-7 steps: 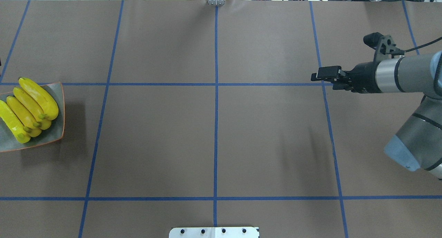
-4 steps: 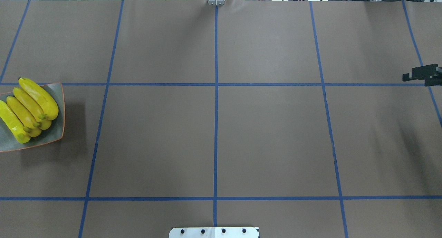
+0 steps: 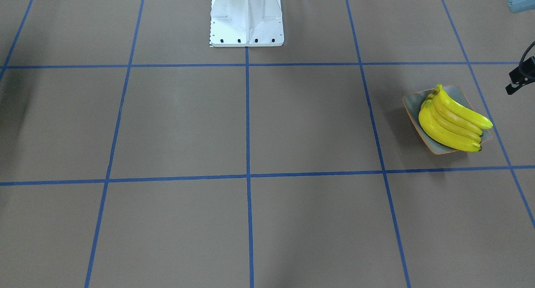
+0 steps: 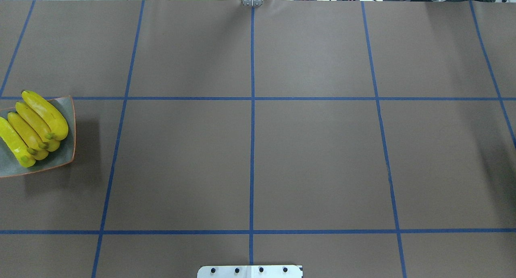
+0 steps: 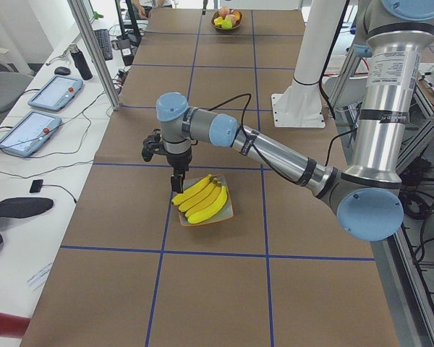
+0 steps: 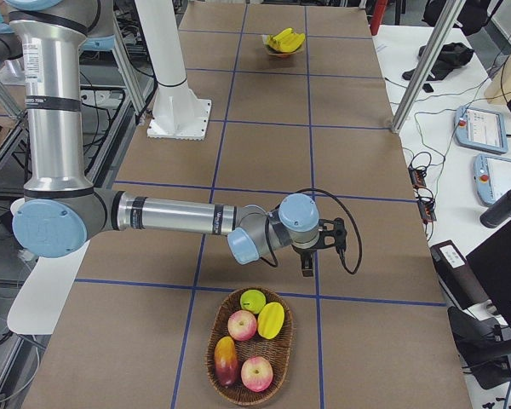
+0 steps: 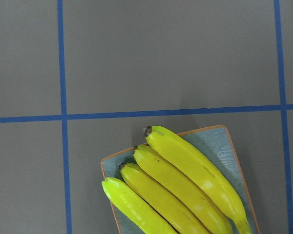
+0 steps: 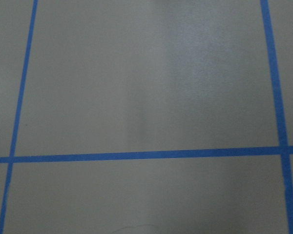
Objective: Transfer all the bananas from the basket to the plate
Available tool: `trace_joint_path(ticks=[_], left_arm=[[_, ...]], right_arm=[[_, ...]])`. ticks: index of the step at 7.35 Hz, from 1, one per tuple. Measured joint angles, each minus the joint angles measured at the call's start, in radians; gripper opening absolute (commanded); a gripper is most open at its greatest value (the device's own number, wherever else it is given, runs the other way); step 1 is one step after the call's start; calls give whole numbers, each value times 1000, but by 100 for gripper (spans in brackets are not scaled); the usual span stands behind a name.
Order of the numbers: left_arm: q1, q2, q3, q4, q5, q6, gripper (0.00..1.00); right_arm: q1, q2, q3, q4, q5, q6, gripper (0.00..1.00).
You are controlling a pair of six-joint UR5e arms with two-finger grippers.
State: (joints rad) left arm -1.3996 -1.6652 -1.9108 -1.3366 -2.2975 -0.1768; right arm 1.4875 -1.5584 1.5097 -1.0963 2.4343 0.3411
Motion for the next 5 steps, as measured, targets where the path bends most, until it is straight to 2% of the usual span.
trace_joint_path(ticks=[2, 5], left_arm=[[-29, 1, 38, 0, -14, 32, 100], [-34, 40, 39, -37, -53, 31, 100]], right_arm=[[49, 56, 5, -209, -6, -185, 100], [80, 32, 90, -352, -12, -279, 100]])
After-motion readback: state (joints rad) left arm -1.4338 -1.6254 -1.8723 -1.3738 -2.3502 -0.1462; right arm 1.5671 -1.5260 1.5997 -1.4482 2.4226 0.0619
